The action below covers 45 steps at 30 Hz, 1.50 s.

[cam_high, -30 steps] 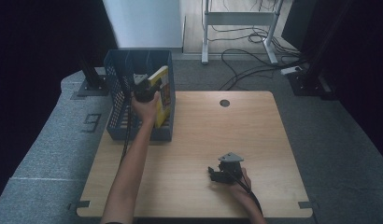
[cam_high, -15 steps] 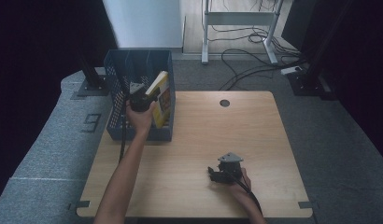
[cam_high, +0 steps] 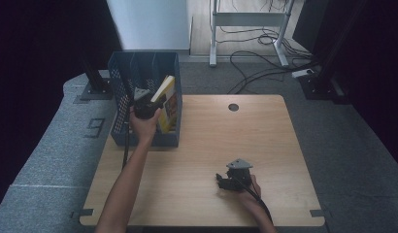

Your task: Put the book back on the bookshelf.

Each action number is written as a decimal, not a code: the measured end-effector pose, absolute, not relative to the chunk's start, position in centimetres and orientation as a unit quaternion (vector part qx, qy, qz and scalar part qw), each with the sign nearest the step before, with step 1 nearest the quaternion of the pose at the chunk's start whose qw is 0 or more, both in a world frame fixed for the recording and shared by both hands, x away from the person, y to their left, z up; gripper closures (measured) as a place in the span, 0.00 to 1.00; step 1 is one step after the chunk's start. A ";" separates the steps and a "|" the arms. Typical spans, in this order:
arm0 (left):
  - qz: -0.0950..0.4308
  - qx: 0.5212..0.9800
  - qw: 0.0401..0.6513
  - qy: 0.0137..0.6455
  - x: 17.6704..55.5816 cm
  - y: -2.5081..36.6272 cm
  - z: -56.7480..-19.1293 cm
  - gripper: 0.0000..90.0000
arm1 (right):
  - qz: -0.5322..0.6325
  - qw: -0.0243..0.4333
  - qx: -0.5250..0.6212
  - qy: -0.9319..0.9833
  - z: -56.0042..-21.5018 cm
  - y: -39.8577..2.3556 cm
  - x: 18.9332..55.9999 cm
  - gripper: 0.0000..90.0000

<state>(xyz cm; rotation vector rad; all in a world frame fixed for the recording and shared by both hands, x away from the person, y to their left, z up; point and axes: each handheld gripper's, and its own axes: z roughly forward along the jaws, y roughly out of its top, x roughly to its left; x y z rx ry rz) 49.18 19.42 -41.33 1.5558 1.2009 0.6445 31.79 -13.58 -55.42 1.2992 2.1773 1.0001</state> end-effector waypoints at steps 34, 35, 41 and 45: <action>0.302 0.637 0.492 0.511 52.3 17.9 -40.4 0.83 | 0.359 0.207 0.470 0.779 -55.4 -13.6 31.7 0.26; 0.302 0.638 0.491 0.511 52.4 17.9 -40.3 0.83 | 0.359 0.207 0.470 0.779 -55.4 -13.6 31.7 0.26; 0.310 0.628 0.497 0.512 52.8 18.2 -39.9 0.83 | 0.359 0.207 0.471 0.779 -55.4 -13.6 31.7 0.26; 0.319 0.624 0.499 0.510 53.4 17.9 -39.5 0.83 | 0.359 0.208 0.470 0.779 -55.4 -13.6 31.7 0.26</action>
